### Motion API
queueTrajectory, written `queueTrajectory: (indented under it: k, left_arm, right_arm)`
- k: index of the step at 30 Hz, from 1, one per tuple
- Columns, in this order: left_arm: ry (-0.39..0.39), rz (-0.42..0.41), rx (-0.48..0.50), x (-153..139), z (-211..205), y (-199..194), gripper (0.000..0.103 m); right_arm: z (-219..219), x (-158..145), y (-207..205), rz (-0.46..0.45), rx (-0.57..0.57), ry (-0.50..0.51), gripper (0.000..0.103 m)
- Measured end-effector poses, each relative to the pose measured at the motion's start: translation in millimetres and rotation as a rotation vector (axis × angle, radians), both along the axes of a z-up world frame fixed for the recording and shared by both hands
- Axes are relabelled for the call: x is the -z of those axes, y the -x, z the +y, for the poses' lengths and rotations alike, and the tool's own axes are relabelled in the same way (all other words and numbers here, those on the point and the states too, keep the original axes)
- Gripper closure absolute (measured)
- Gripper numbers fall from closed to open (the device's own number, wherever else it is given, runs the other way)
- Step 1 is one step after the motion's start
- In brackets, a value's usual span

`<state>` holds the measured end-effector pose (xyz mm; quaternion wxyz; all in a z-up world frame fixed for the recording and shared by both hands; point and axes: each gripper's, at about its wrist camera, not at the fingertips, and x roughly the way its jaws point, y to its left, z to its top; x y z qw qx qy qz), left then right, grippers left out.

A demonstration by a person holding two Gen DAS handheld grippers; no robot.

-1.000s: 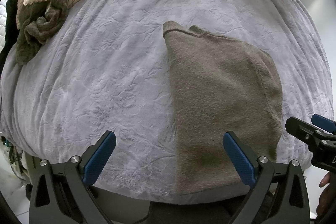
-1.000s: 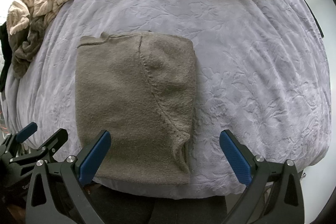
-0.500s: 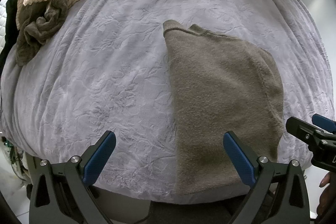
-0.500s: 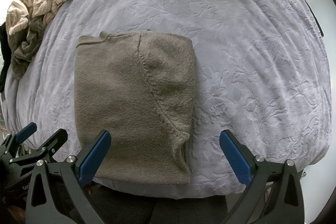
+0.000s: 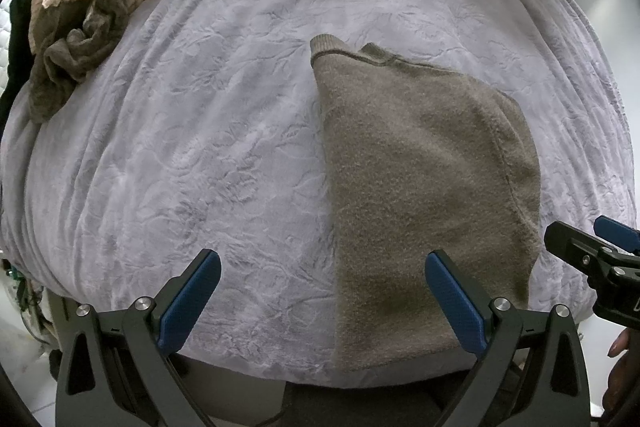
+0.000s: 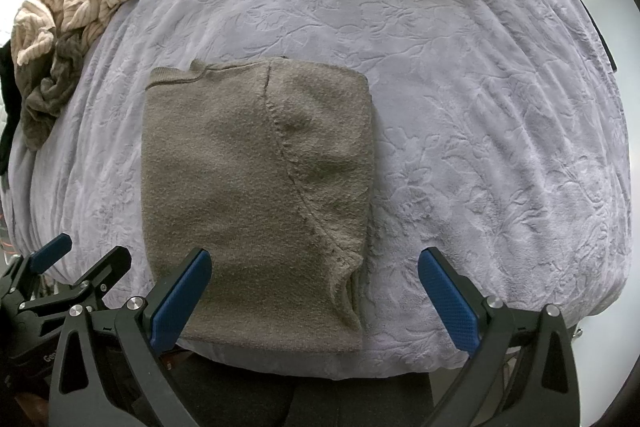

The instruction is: Fold small clothes

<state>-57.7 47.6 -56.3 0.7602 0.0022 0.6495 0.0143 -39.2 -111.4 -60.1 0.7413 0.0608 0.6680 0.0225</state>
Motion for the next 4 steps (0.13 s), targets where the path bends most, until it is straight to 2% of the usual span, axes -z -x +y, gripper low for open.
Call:
queueTrajectory:
  k: [4]
  left_arm:
    - [0.021, -0.01, 0.005, -1.5, 0.6, 0.1, 0.001]
  right_arm:
    - [0.1, 0.8, 0.0, -0.001, 0.0, 0.002, 0.0]
